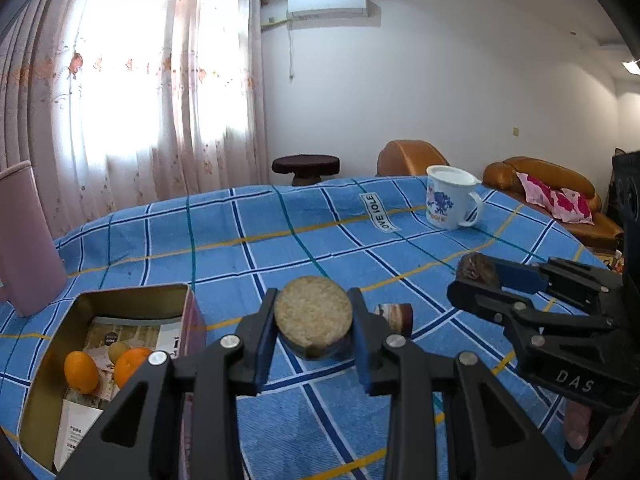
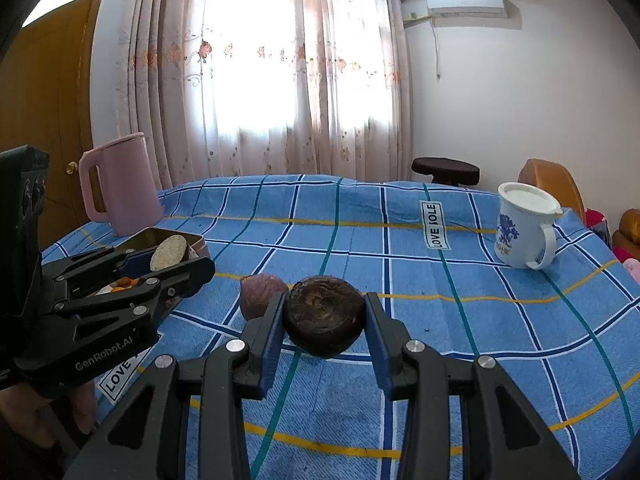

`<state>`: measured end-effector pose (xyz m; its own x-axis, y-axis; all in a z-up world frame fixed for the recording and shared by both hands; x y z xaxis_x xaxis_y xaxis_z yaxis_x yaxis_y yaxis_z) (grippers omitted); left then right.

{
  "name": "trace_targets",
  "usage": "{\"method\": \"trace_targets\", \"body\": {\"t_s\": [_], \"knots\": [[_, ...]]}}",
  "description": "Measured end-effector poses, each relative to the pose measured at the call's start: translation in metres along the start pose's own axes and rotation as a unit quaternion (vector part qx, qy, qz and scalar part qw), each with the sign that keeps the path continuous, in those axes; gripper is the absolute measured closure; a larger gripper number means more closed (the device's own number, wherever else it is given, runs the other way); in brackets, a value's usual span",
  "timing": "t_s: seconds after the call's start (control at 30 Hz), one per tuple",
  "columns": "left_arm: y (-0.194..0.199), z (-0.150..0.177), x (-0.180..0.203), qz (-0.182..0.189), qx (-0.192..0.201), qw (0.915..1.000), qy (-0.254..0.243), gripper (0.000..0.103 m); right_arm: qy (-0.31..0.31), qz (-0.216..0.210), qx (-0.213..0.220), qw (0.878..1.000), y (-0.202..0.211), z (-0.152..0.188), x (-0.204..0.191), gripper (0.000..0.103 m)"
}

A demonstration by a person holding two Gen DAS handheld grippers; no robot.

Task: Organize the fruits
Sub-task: 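Carry the dark brown fruit and beige slice over the tin box with both tools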

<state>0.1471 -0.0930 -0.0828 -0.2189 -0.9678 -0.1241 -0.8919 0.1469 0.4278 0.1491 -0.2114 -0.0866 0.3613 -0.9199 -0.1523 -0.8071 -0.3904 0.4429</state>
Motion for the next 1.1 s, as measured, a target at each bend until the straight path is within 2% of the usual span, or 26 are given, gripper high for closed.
{"method": "trace_targets", "body": {"t_s": [0.27,0.67,1.1], "knots": [[0.009,-0.003,0.001,-0.015,0.019,0.9997,-0.006,0.068,0.010,0.005,0.019,1.000,0.006,-0.003,-0.003,0.063],[0.015,0.007,-0.013,-0.010,0.001,0.9998,0.020,0.068,0.027,-0.009,-0.011,1.000,-0.009,-0.003,-0.019,0.063],[0.047,0.017,-0.103,-0.062,-0.014,0.9948,0.080,0.068,0.067,-0.095,-0.028,0.993,-0.024,-0.026,-0.101,0.063]]}}
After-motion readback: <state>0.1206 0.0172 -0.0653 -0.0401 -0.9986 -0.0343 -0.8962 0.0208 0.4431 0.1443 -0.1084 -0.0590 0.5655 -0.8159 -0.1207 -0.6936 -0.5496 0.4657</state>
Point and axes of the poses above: each gripper's, at about its wrist camera, not at the fingertips, and y roughly against the way its jaws point, x to its right, z to its underside, the point moved 8 cm from there along -y, roughly the way its jaws point, and after that the axes turned 7 degrees about -y, right-handed, at the moved point
